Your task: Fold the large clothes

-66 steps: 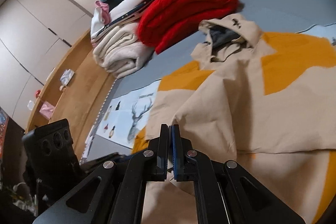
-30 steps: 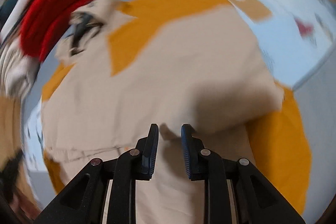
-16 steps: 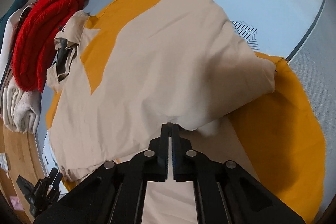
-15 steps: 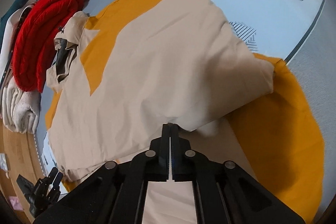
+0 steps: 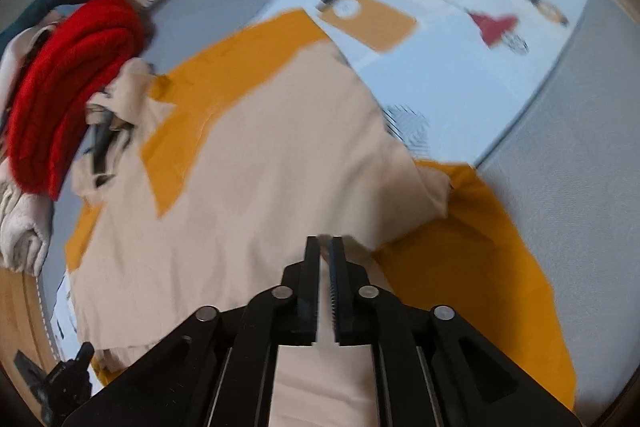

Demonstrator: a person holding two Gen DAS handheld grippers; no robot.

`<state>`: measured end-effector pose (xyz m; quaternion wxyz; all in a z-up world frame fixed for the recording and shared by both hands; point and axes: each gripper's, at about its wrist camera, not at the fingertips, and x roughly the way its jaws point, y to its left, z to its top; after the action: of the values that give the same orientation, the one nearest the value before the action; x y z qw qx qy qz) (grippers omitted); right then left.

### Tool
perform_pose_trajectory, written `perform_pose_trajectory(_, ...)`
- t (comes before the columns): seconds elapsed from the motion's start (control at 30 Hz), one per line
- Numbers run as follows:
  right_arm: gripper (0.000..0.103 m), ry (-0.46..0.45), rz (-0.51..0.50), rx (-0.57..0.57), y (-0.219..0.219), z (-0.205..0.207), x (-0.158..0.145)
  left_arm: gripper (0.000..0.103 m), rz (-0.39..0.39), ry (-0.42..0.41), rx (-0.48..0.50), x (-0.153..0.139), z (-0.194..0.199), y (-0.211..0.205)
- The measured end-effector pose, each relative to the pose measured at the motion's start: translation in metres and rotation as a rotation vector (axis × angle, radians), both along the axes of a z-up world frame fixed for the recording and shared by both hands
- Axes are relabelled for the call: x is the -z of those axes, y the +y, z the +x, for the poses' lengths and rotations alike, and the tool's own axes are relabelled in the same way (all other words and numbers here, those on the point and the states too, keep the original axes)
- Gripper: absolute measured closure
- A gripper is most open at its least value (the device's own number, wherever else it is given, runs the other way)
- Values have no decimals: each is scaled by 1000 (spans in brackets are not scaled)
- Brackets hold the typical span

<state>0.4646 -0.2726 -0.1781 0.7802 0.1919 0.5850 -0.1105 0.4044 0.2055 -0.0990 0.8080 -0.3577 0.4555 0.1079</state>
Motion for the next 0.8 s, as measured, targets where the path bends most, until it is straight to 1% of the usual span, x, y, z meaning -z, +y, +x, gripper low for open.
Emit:
perform_pose_trajectory(0.03, 81, -18, 5, -31, 5, 2, -4, 103, 6, 6, -7, -2, -3, -2)
perform_pose_trajectory(0.1, 59, -51, 15, -79, 14, 4, -9, 103, 36, 33, -19, -3, -8, -7)
perform_pose_trajectory(0.13, 55, -63, 20, -104, 20, 6, -11, 102, 60, 51, -22, -2, -8, -9)
perform_pose_trajectory(0.17, 50, -62, 25, -123, 24, 8, -10, 102, 117, 86, -30, 1, -7, -9)
perform_pose_trajectory(0.2, 50, -49, 38, -146, 29, 12, -5, 102, 162, 100, -40, 0, -6, -10)
perform_pose_trajectory(0.27, 50, 4, 55, -150, 28, 14, 8, 102, 249, 91, -48, -8, -4, -10)
perform_pose_trajectory(0.33, 50, 93, 16, -110, 19, 14, 26, 102, 280, 67, -27, -14, 0, -12)
perform_pose_trajectory(0.37, 50, 137, 0, -91, 14, 13, 35, 102, 283, 55, -8, -13, 3, -13)
perform_pose_trajectory(0.4, 50, 161, 11, -68, 8, 12, 42, 101, 267, 53, 20, -8, 7, -13)
perform_pose_trajectory(0.43, 50, 155, 24, -60, 5, 12, 42, 96, 245, 67, 43, 1, 11, -13)
perform_pose_trajectory(0.5, 50, 137, -10, -78, 9, 15, 33, 95, 200, 152, 66, 29, 17, -7)
perform_pose_trajectory(0.57, 50, 79, -51, -111, 17, 17, 17, 95, 185, 203, 54, 41, 14, -2)
perform_pose_trajectory(0.63, 50, 29, -76, -140, 24, 19, 5, 95, 189, 190, 47, 34, 12, -2)
perform_pose_trajectory(0.67, 50, -1, -97, -166, 29, 20, -3, 94, 219, 170, 59, 25, 13, -5)
perform_pose_trajectory(0.73, 50, -55, -136, -217, 38, 21, -17, 89, 309, 129, 86, 5, 14, -15)
perform_pose_trajectory(0.8, 50, -106, -172, -265, 46, 20, -33, 88, 358, 102, 97, -9, 13, -23)
